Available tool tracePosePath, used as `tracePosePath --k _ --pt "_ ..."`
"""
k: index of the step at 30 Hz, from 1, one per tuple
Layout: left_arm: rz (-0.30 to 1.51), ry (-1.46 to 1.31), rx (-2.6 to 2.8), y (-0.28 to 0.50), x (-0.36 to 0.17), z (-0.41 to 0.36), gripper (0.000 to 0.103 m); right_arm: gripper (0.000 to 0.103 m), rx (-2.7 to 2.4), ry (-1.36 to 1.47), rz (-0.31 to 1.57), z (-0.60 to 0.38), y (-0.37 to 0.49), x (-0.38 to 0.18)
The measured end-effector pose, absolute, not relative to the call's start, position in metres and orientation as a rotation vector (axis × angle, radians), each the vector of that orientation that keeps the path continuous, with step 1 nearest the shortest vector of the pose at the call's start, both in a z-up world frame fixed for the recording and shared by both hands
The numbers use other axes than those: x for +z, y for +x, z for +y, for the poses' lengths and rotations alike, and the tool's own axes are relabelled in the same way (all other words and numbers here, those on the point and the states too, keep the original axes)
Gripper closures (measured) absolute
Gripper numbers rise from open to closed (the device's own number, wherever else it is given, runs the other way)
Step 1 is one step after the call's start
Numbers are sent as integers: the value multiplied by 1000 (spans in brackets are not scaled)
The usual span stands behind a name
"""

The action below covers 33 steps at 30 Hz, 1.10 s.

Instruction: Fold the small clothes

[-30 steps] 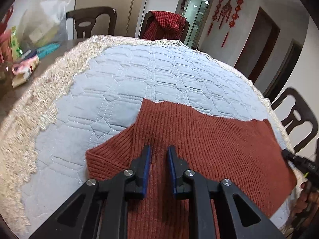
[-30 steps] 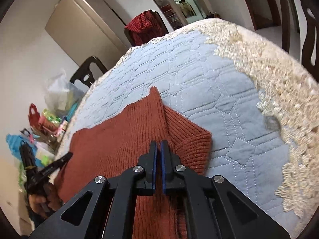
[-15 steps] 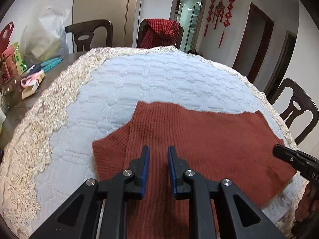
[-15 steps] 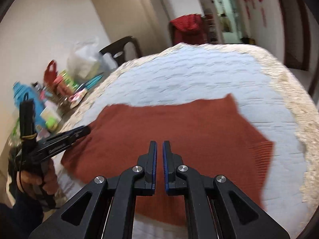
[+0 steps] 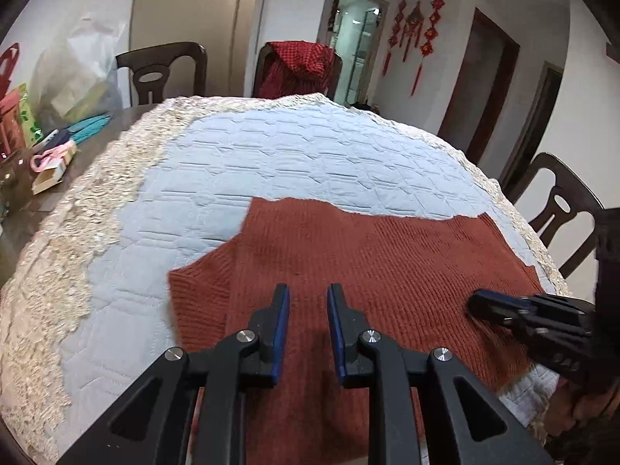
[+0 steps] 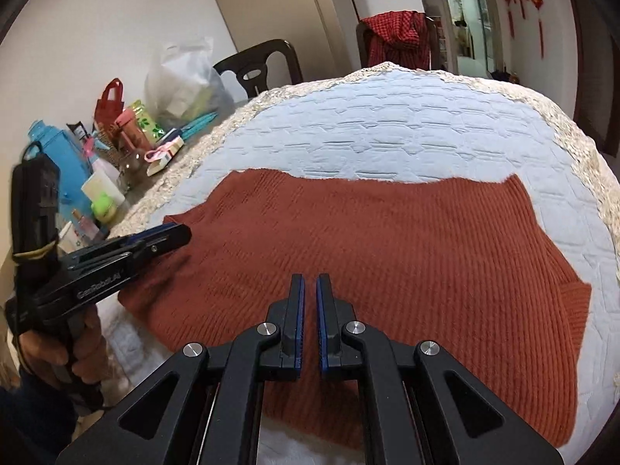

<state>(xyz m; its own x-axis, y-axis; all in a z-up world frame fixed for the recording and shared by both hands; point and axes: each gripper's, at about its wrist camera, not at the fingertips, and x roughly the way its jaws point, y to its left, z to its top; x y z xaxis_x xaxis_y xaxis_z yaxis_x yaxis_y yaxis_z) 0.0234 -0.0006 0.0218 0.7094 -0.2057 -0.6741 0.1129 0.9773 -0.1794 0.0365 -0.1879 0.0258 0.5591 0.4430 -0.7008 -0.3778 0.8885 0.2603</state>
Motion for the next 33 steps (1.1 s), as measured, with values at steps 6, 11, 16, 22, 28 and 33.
tracePosePath --k 6,11,16,22,28,33 --pt "791 -124 -201 26 7 -4 78 98 458 82 892 -182 52 24" --pt "794 -137 -206 27 6 -3 78 98 428 68 904 -174 69 19" --pt "796 -157 -216 27 5 0 78 98 423 55 907 -174 70 14" --pt "796 -156 -215 27 5 -1 78 98 479 42 884 -176 35 22" --pt "781 -132 -195 19 10 -1 78 97 478 37 875 -179 23 21" --pt "774 -134 -184 5 9 5 78 97 511 -7 862 -176 5 20"
